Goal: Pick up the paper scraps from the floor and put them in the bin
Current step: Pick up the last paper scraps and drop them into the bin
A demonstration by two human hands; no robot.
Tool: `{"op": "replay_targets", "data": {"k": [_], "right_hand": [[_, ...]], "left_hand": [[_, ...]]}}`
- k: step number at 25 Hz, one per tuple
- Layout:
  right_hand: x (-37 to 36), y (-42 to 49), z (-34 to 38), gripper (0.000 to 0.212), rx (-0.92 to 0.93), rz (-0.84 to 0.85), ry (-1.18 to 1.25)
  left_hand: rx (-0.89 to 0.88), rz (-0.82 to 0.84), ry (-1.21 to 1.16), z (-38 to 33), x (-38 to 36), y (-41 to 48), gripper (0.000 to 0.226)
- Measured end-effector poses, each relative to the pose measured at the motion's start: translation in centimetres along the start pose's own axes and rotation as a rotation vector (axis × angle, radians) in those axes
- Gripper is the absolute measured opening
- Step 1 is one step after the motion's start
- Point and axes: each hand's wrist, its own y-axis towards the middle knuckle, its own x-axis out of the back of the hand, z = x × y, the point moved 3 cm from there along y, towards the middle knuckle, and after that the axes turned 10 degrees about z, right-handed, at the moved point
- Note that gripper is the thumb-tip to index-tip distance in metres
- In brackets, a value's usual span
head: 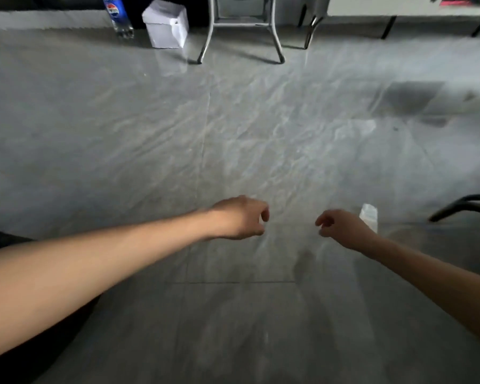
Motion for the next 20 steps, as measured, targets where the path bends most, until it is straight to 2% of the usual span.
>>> {"op": "replay_targets", "data": {"k": [4,8,10,12,16,18,20], "right_hand": [[2.0,0.9,-10.8,0.042,-0.23,-0.135,-0.087],[3.1,2.8,-14.8,0.069,-0.241,-0.126,-0.155],[2.8,4.5,-15.7,0.075,-0.221,-0.09,-0.163],[2.4,5.9,-16.3,0.066,-0.204,-0.108,-0.178],[1.6,6.3,-15.8,0.02,-0.13,-0.231,-0.095],[0.8,5.9,-14.4,0.01,-0.129,-0.214,-0.036],[-0.2,5.3,-12.1,0.01,-0.107,-0.164,0.021]], "left_hand": [[-0.047,0.115,0.048,-4.0,-3.1,5.8,0.031],[-0.037,0.154,0.057,-4.9,-4.9,9.1,0.032],[-0.03,0.174,0.05,-4.5,-5.4,10.2,0.031],[-0.02,0.182,0.026,-3.7,-5.6,10.9,0.03],[-0.007,0.21,0.032,-2.2,-6.0,11.2,0.031],[-0.001,0.232,0.043,-1.8,-6.0,10.8,0.031],[0.006,0.231,0.057,-1.4,-5.7,9.8,0.03]]}}
